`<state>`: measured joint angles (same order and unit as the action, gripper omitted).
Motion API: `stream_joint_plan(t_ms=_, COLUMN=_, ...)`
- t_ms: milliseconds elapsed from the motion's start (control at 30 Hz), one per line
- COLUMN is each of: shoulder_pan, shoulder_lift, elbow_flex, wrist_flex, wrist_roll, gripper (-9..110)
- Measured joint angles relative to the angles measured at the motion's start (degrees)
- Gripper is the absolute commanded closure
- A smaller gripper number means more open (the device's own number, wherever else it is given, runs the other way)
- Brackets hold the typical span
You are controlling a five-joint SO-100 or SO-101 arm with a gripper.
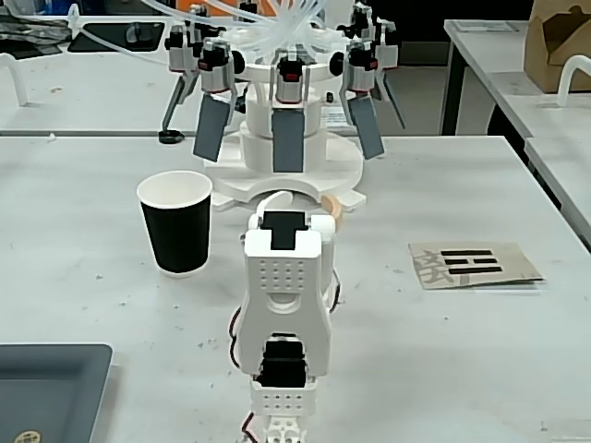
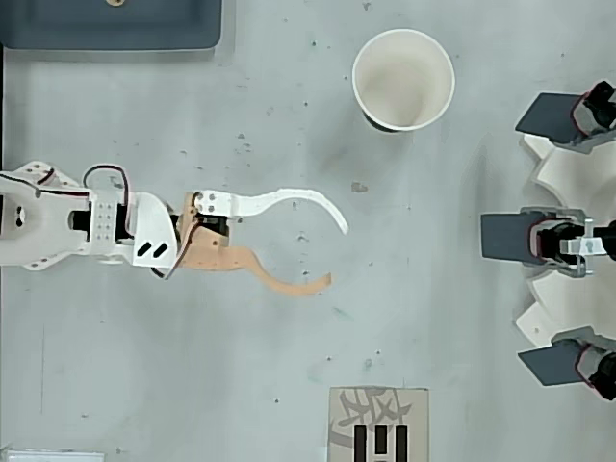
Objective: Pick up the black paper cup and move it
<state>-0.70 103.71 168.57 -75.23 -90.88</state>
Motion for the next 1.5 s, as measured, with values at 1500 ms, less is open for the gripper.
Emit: stream_joint_plan(t_ms=1500, shoulder_pan=-14.15, shoulder_lift=-4.66, elbow_flex=2.55, wrist_flex=-0.53, wrist_roll=0.09, gripper=51)
